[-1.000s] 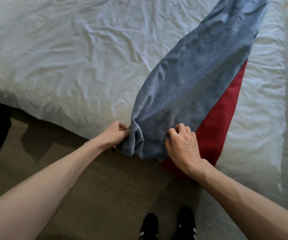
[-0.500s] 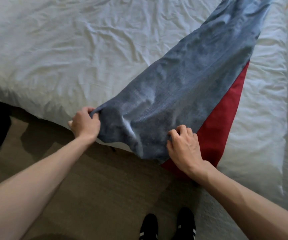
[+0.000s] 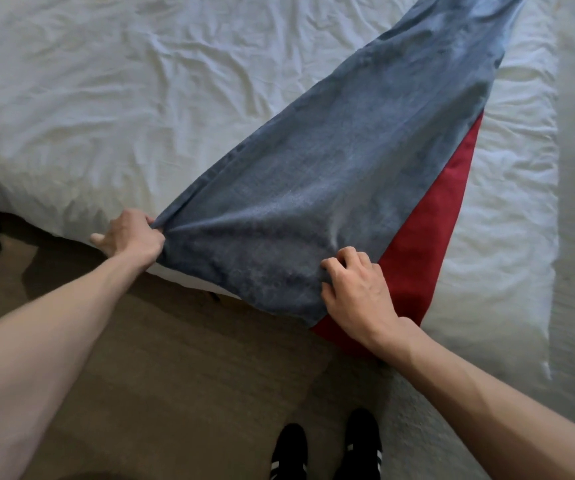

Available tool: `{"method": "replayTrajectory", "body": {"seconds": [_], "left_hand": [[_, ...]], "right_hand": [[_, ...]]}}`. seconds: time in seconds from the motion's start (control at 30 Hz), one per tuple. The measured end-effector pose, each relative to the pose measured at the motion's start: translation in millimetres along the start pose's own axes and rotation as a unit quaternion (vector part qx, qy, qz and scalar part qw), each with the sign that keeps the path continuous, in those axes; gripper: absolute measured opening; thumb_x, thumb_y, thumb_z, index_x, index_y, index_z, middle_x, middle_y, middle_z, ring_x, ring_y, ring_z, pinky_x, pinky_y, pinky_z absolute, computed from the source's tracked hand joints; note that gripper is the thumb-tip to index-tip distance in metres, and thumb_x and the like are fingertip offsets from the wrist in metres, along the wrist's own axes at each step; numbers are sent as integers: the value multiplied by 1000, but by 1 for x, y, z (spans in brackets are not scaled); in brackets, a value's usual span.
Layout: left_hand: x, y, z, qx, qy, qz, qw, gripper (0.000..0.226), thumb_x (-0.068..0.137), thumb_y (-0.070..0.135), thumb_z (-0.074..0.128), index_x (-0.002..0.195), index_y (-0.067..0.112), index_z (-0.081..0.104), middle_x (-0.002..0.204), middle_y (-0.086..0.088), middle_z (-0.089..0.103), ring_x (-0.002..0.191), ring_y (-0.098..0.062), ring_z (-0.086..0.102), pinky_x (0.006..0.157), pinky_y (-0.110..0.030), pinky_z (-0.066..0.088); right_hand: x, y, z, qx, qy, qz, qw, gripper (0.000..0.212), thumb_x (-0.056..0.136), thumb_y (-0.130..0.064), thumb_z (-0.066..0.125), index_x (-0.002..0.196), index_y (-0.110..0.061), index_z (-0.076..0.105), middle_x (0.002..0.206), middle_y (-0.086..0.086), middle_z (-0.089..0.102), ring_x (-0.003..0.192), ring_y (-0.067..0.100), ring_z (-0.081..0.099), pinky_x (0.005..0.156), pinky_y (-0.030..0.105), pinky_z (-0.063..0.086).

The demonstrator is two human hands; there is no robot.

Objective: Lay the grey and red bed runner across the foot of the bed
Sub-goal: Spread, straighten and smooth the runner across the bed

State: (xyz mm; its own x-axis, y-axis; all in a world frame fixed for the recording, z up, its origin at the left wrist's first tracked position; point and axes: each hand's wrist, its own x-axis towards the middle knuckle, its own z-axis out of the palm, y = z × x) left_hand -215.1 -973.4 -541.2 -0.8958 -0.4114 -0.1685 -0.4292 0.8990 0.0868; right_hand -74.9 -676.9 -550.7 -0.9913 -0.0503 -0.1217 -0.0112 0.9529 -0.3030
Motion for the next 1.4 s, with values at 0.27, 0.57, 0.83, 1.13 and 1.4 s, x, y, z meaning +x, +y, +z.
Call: {"method": "replayTrajectory", "body": {"seconds": [0.27, 0.57, 0.83, 1.13, 1.4], "left_hand": [[-13, -35, 18, 4, -12, -47, 999, 12, 79, 21, 71, 91, 18, 72, 101, -18, 66, 105, -38, 55, 92, -45, 32], [-28, -61, 32, -91, -47, -19, 995, 12, 83, 24, 68, 91, 15, 70, 101, -17, 67, 105, -39, 54, 92, -46, 38], [-34, -68, 32, -161, -38, 36, 986, 21, 85, 26, 68, 94, 7, 70, 94, -17, 69, 91, -33, 61, 77, -36, 47], [-32, -70, 37, -43, -42, -8, 998, 13, 85, 28, 67, 89, 16, 66, 98, -17, 67, 99, -38, 58, 88, -46, 42], [-46, -15, 37, -63, 15, 90, 994, 50, 88, 27, 57, 132, 11, 38, 137, -19, 37, 123, -41, 38, 103, -54, 29]], "right_hand": [[-9, -5, 5, -30, 16, -2, 999, 21, 85, -21, 56, 104, -13, 62, 106, 9, 55, 93, 26, 52, 76, 38, 45], [-19, -8, 11, -92, -15, -25, 995, 31, 84, -29, 63, 109, -14, 55, 110, 10, 52, 97, 25, 50, 82, 39, 44], [-12, -7, 16, -127, -31, -27, 991, 19, 89, -21, 55, 106, -17, 48, 101, 2, 55, 91, 22, 54, 82, 35, 41], [-17, -2, 16, -113, -25, -42, 992, 18, 87, -21, 56, 104, -18, 50, 94, 1, 57, 84, 21, 55, 77, 35, 41], [-27, 6, 9, -59, 73, 24, 995, 12, 84, -11, 59, 97, -13, 60, 92, 7, 58, 82, 26, 53, 73, 39, 42]]}}
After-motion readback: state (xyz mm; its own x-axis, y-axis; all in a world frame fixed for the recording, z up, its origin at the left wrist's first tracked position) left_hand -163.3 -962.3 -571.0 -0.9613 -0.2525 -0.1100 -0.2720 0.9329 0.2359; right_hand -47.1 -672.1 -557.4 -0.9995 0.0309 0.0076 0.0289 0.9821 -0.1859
